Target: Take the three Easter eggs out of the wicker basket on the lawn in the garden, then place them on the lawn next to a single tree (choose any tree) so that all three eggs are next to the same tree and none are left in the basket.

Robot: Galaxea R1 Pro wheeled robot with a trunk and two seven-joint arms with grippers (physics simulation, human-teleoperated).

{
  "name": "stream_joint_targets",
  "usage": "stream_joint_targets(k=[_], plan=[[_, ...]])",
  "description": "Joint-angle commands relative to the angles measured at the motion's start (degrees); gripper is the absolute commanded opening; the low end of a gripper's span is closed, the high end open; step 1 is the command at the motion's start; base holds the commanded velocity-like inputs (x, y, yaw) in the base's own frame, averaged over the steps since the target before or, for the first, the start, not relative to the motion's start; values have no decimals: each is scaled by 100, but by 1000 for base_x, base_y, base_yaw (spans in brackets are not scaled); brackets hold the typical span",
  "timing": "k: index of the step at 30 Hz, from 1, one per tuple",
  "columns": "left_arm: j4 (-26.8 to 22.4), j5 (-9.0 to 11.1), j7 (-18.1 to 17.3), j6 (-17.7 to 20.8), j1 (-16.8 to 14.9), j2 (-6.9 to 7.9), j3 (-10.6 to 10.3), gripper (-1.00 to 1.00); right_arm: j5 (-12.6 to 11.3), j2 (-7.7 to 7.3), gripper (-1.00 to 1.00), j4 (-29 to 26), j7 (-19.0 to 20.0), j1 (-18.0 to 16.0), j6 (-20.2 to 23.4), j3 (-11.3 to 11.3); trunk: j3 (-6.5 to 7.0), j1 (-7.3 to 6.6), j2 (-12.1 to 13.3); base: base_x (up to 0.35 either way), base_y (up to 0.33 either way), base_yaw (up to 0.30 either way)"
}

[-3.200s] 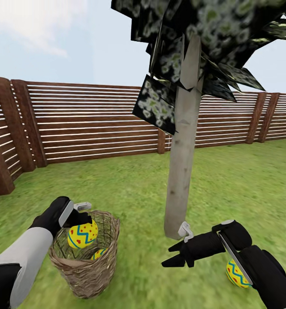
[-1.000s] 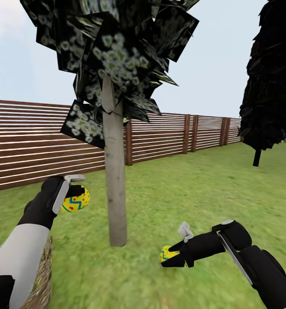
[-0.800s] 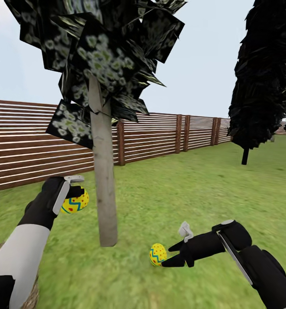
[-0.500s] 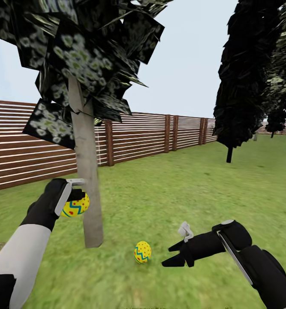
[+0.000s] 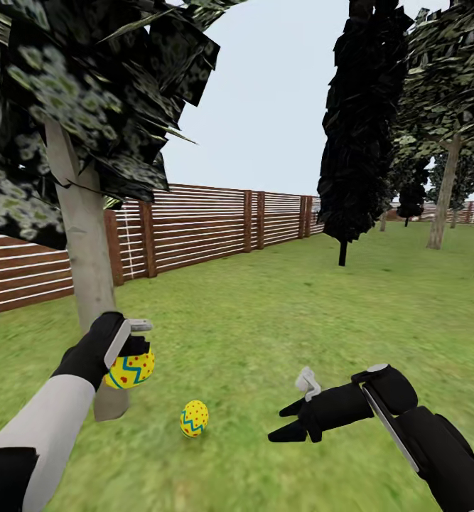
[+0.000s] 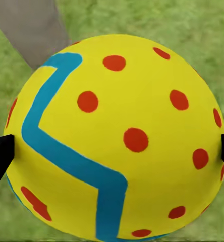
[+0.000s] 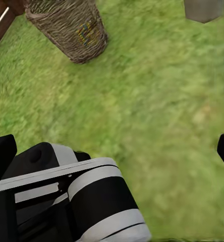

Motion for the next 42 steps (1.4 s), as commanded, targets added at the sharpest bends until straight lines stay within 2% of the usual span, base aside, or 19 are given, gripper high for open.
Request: stream_joint_targets(k=[1,6,11,16,29,30,33,36,42], plan=[[63,44,58,24,-7,-28,-25,-100,0,-2,100,-1,16,-6,48,4,-7,-1,-4,0,-276,-222],[289,48,39,20,-13,-175,-114,-100,-6,-2,100,0,16,-6,48,-5,-7,-1,-4,50,-226,-154],[312,48,42,-45,-13,-197,-127,-100,-6,1,100,2,-73,-6,48,-7,-7,-1,-4,282,-40,-19],[314,49,42,-51,-13,-197,-135,-100,-30,207,100,-1,-772,-6,48,-3,-7,-1,-4,255,-151,-1],[538,57,42,-60,-13,-200,-137,-100,-33,304,100,-1,-1001,-6,48,-16,-15,-1,-4,48,-277,0],[540,57,42,-60,-13,-200,-137,-100,-35,387,100,-1,-1036,-6,48,-129,-16,-1,-4,1,-162,0],[542,57,42,-60,-13,-200,-137,-100,-43,506,100,95,-1038,-6,48,-652,-16,-1,-4,0,-131,0],[543,57,42,-60,-13,-200,-137,-100,-57,571,100,235,-1022,-6,48,-788,-16,-1,-4,0,-115,0],[543,57,42,-61,-13,-200,-137,-100,-46,669,100,273,-1021,-6,48,-854,-8,-1,-4,0,-112,26]])
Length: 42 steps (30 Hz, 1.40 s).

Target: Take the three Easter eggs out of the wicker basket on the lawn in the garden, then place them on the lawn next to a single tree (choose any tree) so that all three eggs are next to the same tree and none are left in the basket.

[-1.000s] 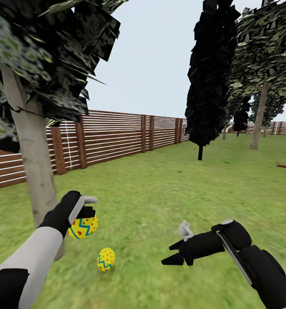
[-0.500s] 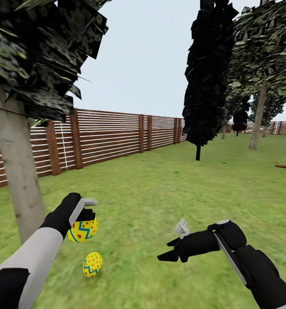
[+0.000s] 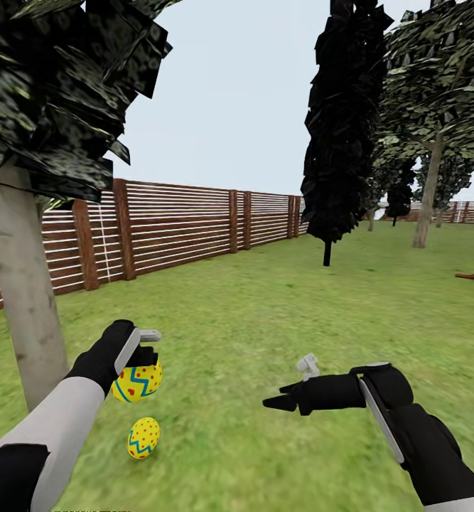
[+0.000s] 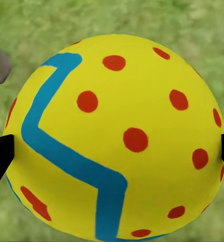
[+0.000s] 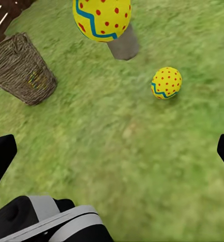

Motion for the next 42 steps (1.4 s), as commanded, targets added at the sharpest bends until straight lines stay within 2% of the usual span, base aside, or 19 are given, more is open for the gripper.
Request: stream_joint_targets(k=[1,13,18,23,26,28,29,32,34,37,42], plan=[[-4,56,59,18,-4,5,-29,-100,0,20,100,-4,5,-4,40,9,-6,-1,-3,0,-110,139],[4,50,67,-95,-4,5,-29,-100,44,118,100,-24,-12,-4,40,42,-4,-1,-3,0,-109,224],[3,47,67,-96,-4,-2,-29,-100,58,360,100,-48,-49,-4,40,21,-6,-1,-3,0,-256,266],[4,47,69,-96,-4,-3,-29,-100,43,478,100,-7,-30,-4,40,26,-30,-1,-3,0,-260,241],[3,47,74,-92,-4,-3,-29,-100,59,625,100,8,-25,-4,40,41,-52,-1,-3,0,-259,175],[4,47,75,-90,-4,-3,-29,-100,75,668,100,10,-28,-4,40,44,-68,-1,-3,0,-259,137],[4,47,76,-89,-4,-3,-29,-100,83,678,100,11,-74,-4,40,47,-77,-1,-3,0,-258,119],[4,47,76,-90,-4,-3,-29,-100,44,704,100,6,-790,-4,40,61,-103,-1,-3,0,-229,67],[4,47,76,-88,-4,-3,-29,-100,8,756,100,6,-1049,-4,40,35,-121,-1,-3,0,-104,22],[4,48,76,-87,-4,-3,-28,-100,-15,798,100,2,-1177,-4,40,16,-144,-1,-3,0,-32,44],[4,48,76,-89,-4,-2,-26,-100,-17,786,100,-7,-1161,-4,-172,-14,-168,-1,-3,0,-5,109]])
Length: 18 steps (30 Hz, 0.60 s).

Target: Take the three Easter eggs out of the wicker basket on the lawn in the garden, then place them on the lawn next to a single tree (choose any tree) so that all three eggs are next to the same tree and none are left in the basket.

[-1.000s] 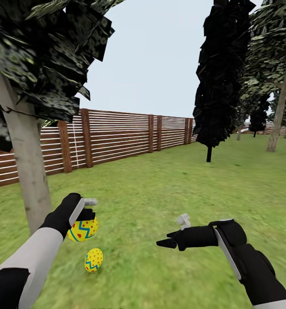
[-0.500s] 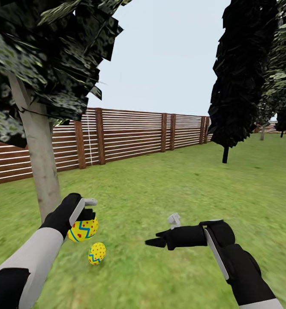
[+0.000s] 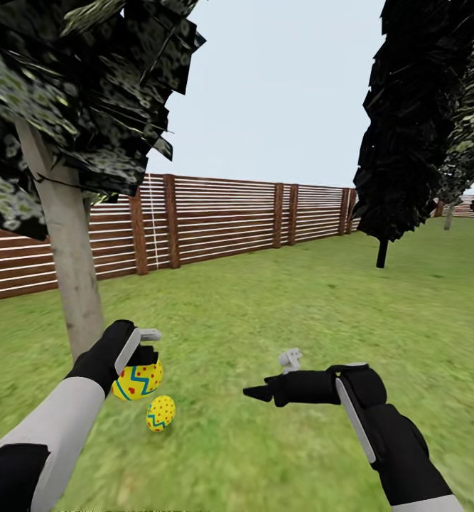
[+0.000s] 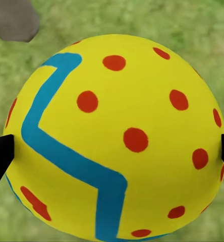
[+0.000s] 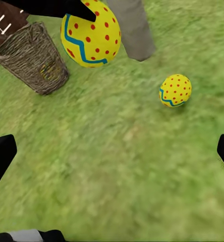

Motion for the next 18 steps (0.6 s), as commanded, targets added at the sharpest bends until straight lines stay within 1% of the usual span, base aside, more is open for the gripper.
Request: stream_joint_targets(k=[1,9,12,15,18], plan=[[-5,56,57,19,-4,5,-28,-100,-3,-3,100,-11,2,-4,24,-4,-9,-1,-3,0,-1,43],[-5,62,50,11,-4,5,-24,-100,11,3,100,-46,-9,-4,-1,-6,-11,-1,-3,16,10,19],[-5,63,49,11,-4,5,-23,-100,41,5,100,-49,-50,-4,-1,7,-12,-1,-3,166,148,76],[0,68,49,17,-4,5,-23,-100,66,10,100,-48,-64,-4,-1,21,-23,-1,-3,225,181,152],[265,99,51,12,-4,2,-21,-100,82,13,100,-43,-86,-4,-1,47,-41,-1,-3,191,-11,181]])
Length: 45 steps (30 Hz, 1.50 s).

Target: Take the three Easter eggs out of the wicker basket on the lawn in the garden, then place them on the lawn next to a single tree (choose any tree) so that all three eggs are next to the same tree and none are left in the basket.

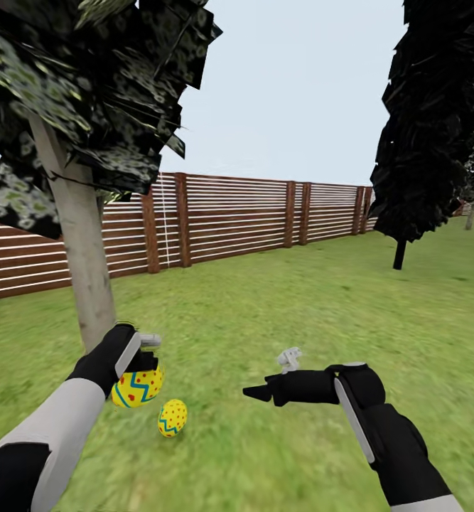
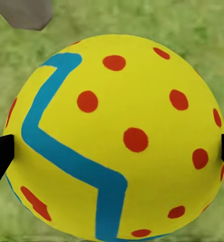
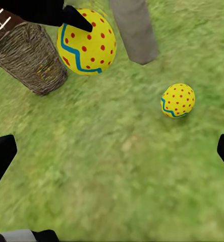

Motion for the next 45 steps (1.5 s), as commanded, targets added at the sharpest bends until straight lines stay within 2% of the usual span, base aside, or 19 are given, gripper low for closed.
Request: stream_joint_targets(k=[1,7,24,29,45], plan=[[48,59,59,18,-5,1,-28,-100,2,-3,100,-4,4,-4,34,12,-14,0,-4,78,-175,181],[129,78,57,-20,-5,-3,-25,-100,1,-3,100,15,-13,-4,34,35,-56,0,-4,64,-180,181],[157,74,49,-214,-13,-18,-22,-100,-6,-3,100,-19,-3,-4,34,40,-178,0,-4,116,-41,180],[394,74,48,-382,-32,-16,-22,-100,-7,-3,100,-19,-2,-4,34,45,-214,0,-4,27,-53,176],[494,69,48,-457,-45,-13,-22,-100,-7,-3,100,-35,13,-4,28,45,-329,0,-4,279,-77,175]])
